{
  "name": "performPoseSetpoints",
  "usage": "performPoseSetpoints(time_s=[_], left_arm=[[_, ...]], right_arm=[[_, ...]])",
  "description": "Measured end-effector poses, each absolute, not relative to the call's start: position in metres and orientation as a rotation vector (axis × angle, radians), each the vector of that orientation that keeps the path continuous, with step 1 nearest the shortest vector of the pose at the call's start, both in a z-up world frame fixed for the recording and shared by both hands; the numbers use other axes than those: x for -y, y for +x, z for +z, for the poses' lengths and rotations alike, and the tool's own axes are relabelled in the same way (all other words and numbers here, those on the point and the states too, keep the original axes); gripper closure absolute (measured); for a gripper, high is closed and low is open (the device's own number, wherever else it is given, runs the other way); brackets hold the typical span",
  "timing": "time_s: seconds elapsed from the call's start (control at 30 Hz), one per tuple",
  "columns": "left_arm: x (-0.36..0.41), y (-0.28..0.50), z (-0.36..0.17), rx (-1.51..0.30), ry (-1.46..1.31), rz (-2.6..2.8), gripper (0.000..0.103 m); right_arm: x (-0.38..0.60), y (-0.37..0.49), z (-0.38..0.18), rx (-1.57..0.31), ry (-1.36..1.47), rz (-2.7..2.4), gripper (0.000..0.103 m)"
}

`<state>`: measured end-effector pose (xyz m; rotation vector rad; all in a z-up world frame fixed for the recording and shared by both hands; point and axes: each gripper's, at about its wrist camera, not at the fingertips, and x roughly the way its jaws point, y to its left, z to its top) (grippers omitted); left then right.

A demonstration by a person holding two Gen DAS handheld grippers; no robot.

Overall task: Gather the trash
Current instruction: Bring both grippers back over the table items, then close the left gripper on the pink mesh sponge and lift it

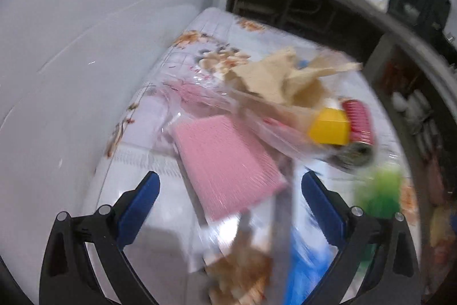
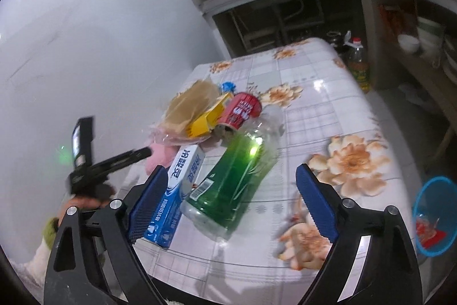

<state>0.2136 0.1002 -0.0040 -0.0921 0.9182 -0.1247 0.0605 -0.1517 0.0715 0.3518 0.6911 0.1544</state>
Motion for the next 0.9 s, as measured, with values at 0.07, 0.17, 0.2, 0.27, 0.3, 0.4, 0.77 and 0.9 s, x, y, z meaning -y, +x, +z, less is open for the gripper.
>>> performPoseSetpoints(time_s=[0.07,0.17,0.2,0.27,0.3,0.4,0.77,0.9], left_arm=[[-0.097,0.233,-0.015,-0.943,-0.053,-0.113,0.006],[-0.094,0.252,-0.034,-1.014,-0.035,-0.117,0.006],[-0.094,0.256,-0.040,-1.024,-0.049,-0.116,0.006],[-0.096,0.260,-0.043,-1.019,-0.079,-0.116,0.006],[-0.096,0.261,-0.044,-1.011,-0.082,-0.114,0.006],[-0.091,0.263,-0.045,-0.986,-0.053,-0.116,0.006],[-0.111,0.253,-0.041,-0.929,-0.071,-0.138,0.033],[-0.125,0.244,-0.039,-0.928,-0.090,-0.155,0.042]], right_arm=[[0.145,0.066,0.070,-0.706,0.348,0.148,0.017],[0.137,0.074,0.068,-0.725,0.334,0.137,0.017],[0.135,0.076,0.068,-0.728,0.328,0.134,0.017],[0.130,0.079,0.068,-0.736,0.312,0.124,0.017],[0.129,0.080,0.068,-0.739,0.306,0.120,0.017],[0.124,0.084,0.065,-0.756,0.298,0.118,0.018],[0.099,0.094,0.065,-0.781,0.246,0.158,0.024],[0.094,0.096,0.064,-0.792,0.251,0.173,0.026]])
